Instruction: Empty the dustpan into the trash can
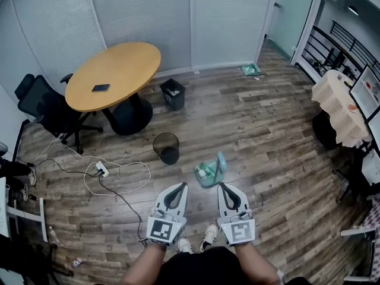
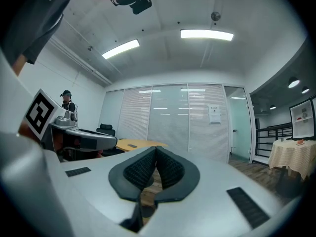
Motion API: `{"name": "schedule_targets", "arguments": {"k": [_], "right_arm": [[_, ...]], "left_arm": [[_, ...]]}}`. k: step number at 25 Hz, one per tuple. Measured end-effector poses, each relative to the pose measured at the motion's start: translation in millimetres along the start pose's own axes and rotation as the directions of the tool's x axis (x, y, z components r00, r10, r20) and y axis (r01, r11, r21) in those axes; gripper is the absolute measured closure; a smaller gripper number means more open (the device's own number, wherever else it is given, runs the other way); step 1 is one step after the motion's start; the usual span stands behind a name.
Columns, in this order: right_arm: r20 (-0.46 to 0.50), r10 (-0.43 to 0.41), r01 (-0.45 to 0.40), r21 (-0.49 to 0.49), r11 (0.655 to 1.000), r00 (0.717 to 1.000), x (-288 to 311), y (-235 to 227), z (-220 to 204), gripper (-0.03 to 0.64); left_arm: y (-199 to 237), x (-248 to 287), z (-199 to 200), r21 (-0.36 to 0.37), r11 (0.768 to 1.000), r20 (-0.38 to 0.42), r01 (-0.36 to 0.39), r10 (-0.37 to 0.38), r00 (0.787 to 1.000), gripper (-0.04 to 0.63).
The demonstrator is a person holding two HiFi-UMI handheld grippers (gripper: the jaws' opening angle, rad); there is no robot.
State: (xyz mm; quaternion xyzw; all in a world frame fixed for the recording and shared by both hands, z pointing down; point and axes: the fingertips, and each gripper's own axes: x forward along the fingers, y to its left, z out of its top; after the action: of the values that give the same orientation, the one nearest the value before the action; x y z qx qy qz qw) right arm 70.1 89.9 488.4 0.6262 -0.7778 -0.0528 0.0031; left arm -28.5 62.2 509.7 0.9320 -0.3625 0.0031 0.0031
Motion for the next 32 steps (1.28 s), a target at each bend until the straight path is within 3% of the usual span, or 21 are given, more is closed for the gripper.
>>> {"name": "schedule_targets", "arguments": {"k": [7, 17, 27, 32], "right_arm": [[-0.031, 0.014, -0.014, 0.004, 1.0, 0.999, 11, -36, -27, 0.594], [-0.223, -0.028, 0.035, 0.027, 0.999, 0.974, 44, -84, -88, 0.592], [-0.314, -0.096, 0.106, 0.014, 0.994, 0.945, 113, -89, -120, 0.592], [-0.345, -0.149, 0.167, 0.024, 0.986, 0.927, 141, -88, -133, 0.583]], "left_arm": [[-7, 36, -7, 0.013, 1.0, -0.026, -0.024, 0.024, 0.999, 0.584], [-1, 86, -32, 0.008, 0.999, -0.094, -0.048, 0.048, 0.994, 0.584], [58, 143, -52, -0.077, 0.995, -0.115, 0.064, -0.073, 0.991, 0.584], [93, 165, -63, -0.065, 0.987, -0.131, 0.148, -0.156, 0.979, 0.584]]}}
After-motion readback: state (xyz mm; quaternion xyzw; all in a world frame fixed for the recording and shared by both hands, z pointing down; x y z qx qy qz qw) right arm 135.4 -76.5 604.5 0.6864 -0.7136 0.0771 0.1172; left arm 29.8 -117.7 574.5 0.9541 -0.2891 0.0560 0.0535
